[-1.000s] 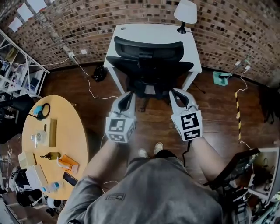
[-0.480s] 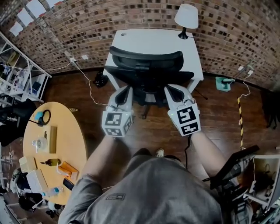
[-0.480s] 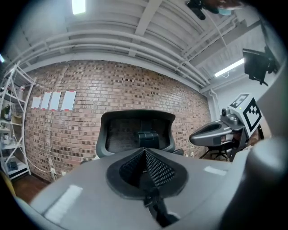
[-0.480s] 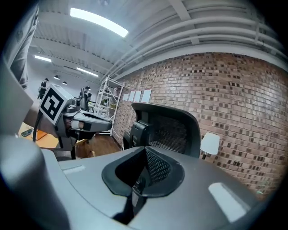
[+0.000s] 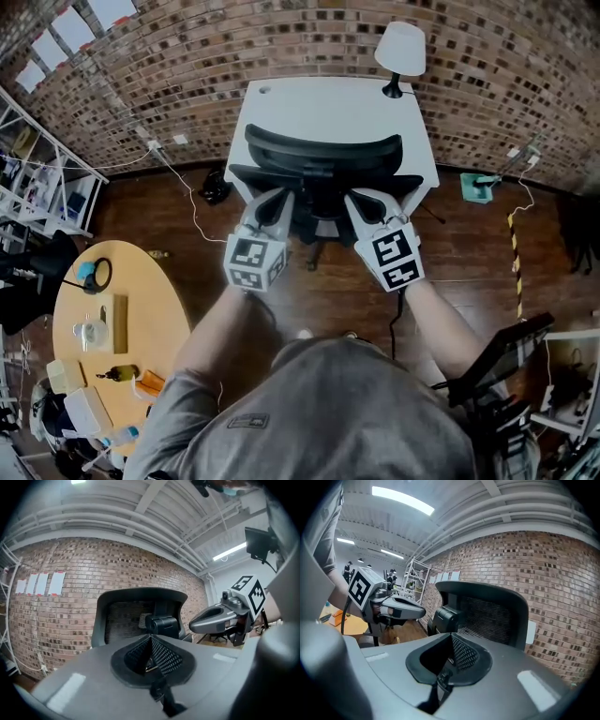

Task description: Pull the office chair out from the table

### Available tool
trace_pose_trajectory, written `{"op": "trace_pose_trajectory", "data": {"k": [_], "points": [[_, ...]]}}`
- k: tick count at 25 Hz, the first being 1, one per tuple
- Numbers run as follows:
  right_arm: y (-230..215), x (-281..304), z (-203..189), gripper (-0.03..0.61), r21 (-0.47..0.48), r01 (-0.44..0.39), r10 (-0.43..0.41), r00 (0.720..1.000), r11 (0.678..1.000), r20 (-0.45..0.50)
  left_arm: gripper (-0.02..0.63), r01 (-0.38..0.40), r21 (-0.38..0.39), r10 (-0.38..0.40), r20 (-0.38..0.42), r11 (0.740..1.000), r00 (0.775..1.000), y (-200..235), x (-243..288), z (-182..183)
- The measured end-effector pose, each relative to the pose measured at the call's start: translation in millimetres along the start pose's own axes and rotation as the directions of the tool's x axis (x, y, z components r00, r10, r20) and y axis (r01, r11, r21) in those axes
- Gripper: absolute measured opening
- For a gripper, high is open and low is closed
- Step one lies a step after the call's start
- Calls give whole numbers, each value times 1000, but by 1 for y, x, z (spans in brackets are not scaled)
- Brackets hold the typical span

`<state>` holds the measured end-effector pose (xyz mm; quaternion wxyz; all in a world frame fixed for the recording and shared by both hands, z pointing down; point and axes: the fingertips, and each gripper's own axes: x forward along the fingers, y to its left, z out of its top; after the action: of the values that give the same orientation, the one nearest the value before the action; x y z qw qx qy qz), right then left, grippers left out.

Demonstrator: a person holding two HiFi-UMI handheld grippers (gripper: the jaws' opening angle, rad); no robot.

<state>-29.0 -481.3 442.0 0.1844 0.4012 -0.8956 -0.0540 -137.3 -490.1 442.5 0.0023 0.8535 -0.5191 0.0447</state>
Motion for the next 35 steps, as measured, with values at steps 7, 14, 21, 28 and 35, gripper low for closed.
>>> {"op": "trace_pose_trajectory", "data": {"k": [7,14,21,28,35], "points": [[8,22,-5,186,-17,-93,92,995,996,-34,23,118,10,-117,-11,993,993,3,16,-10],[18,51,-15,232,-62,-151,146,986,987,-83,195,342,124,-333,-89,931,939,-25,36,-28],[16,70,-24,201,-153,-168,148,980,974,-134,201,374,206,-360,-105,904,927,-16,44,-29],[17,71,-19,186,-146,-209,198,976,967,-88,215,317,144,-309,-78,937,948,21,36,-41],[32,72,-17,86,-149,-248,241,968,957,-68,220,192,86,-186,-67,978,980,88,26,-37]]}}
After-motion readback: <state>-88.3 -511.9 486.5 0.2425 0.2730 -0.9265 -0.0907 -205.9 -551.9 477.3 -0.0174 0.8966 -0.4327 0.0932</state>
